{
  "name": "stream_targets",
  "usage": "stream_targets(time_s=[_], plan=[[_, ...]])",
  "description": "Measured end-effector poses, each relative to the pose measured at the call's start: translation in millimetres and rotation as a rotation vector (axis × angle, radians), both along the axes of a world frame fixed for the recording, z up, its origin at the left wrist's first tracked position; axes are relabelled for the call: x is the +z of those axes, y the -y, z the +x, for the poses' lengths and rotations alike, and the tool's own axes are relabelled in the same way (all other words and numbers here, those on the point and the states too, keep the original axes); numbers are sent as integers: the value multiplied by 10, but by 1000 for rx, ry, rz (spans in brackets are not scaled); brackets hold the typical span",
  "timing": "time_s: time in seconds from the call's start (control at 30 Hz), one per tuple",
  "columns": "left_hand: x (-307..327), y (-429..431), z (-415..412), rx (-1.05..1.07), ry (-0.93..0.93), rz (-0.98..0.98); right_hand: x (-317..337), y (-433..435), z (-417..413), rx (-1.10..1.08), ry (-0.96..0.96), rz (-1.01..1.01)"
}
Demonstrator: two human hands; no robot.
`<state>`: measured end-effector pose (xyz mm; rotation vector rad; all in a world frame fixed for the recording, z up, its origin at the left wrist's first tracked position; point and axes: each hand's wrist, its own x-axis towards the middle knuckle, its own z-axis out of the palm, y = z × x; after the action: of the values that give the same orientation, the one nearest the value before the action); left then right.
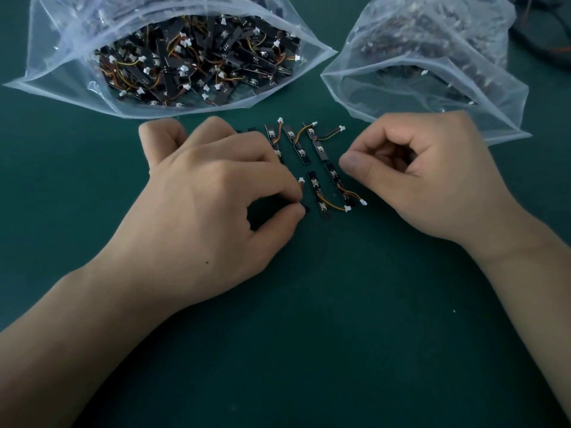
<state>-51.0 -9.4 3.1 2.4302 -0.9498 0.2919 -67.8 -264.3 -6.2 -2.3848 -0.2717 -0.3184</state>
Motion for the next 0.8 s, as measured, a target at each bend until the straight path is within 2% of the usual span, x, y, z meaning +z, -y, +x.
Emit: stream_targets(time_s=[0.53,0.7,0.8], plan=[[-34,45,-2,-2,-19,-28,4,-9,1,4,-9,-7],[72,-44,48,36,26,-208,-2,-10,-2,-3,-26,23],[107,-156,119,88,33,-100,7,-11,-3,1,-18,8]])
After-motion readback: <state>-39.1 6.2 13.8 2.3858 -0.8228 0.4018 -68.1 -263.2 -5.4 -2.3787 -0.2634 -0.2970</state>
